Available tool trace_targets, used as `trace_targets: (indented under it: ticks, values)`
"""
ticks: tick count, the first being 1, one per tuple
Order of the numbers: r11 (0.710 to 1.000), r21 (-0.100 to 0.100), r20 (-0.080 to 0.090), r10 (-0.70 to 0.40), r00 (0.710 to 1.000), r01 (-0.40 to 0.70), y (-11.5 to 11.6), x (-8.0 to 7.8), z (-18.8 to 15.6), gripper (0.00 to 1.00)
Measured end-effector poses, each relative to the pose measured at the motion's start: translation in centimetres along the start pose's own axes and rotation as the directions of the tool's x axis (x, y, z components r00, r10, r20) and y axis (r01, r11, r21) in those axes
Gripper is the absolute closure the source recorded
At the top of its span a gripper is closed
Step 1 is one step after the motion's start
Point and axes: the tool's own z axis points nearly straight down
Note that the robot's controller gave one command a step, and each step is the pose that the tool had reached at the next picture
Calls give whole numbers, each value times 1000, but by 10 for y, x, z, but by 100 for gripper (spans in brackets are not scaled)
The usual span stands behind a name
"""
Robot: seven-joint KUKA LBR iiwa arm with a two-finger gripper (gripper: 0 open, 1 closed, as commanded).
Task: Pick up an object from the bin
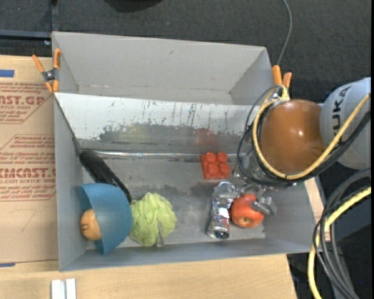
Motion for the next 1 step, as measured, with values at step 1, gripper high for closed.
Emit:
trace_targets:
  ticks: [1]
  values:
    - [1000, 0, 1, 0, 1000, 0, 0, 0, 0, 100]
